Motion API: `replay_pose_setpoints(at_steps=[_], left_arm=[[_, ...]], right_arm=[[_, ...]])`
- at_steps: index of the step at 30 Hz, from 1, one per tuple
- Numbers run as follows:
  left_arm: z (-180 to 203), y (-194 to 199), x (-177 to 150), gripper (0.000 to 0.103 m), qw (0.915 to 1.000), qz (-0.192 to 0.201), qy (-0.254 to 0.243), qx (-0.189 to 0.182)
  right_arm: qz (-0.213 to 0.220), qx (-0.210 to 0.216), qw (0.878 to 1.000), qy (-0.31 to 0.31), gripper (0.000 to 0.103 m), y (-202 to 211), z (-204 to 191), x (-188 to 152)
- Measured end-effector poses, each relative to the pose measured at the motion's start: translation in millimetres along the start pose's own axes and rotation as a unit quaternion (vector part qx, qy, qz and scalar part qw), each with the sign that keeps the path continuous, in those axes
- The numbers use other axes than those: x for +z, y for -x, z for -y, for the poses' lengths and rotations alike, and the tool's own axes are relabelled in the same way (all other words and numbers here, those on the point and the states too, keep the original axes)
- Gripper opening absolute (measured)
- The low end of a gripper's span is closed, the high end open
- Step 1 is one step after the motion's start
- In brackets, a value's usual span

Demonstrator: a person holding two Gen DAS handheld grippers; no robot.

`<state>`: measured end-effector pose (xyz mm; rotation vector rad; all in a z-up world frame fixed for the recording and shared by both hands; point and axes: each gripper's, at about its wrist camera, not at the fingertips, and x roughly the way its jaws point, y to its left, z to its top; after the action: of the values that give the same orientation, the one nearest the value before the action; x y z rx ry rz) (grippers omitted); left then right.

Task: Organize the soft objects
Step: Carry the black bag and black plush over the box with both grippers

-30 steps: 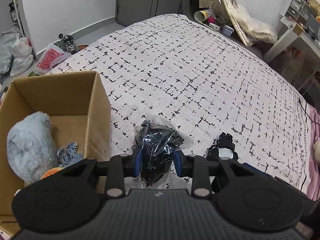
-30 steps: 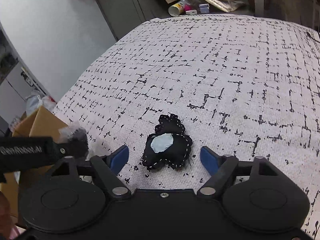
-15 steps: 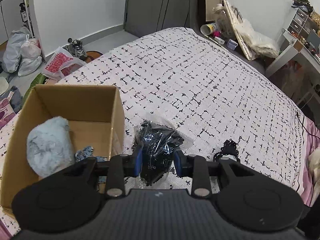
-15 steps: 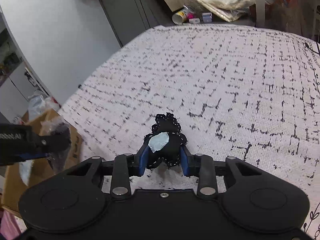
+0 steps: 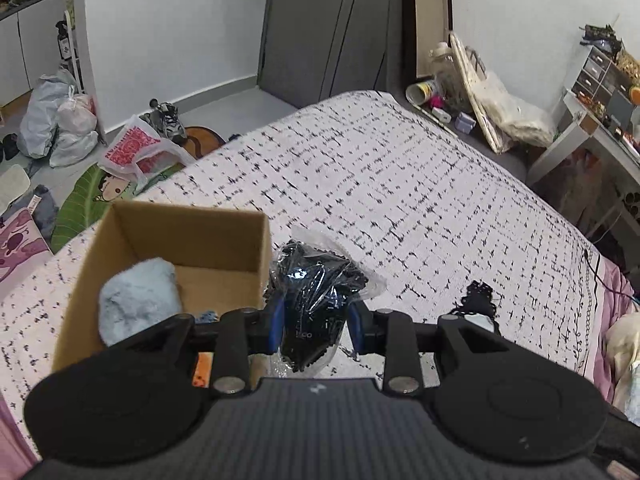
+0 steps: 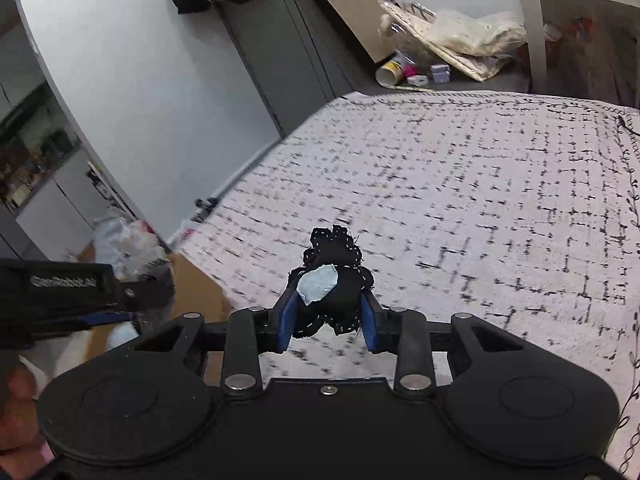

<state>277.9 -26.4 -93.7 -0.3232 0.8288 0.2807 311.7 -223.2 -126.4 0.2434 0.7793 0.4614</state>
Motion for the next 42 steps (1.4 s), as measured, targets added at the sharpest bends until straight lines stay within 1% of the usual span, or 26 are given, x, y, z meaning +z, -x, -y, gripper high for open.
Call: replay_pose_setpoints(at_steps=[7, 14, 25, 28, 37, 42], left_arm=[[-23, 18, 11, 0.031, 0.9998, 0.016, 0.012, 0.005], [-58, 30, 27, 0.031, 0.9989, 0.032, 0.032, 0.014], [-103, 27, 40, 0.031, 0.9975, 0.035, 0.06, 0.012], [-114, 24, 41, 0.031, 0.997, 0.032, 0.07, 0.011], [-143, 17, 40, 0.031, 0.9951, 0.02, 0.097, 0.0], [-150, 11, 39, 0.031, 0.9939, 0.013, 0.109, -0.016]], right_arm=[[0.021, 0.021, 0.999, 0.023, 0.033, 17, -22, 4], [0.038, 0.04, 0.997, 0.053, 0.033, 21, -43, 4], [0.056, 0.06, 0.994, 0.077, 0.033, 23, -70, 1], [0.056, 0.072, 0.992, 0.088, 0.033, 21, -81, -2], [0.034, 0.104, 0.986, 0.125, 0.033, 0, -114, -16], [0.024, 0.112, 0.986, 0.122, 0.034, -12, -126, -24]])
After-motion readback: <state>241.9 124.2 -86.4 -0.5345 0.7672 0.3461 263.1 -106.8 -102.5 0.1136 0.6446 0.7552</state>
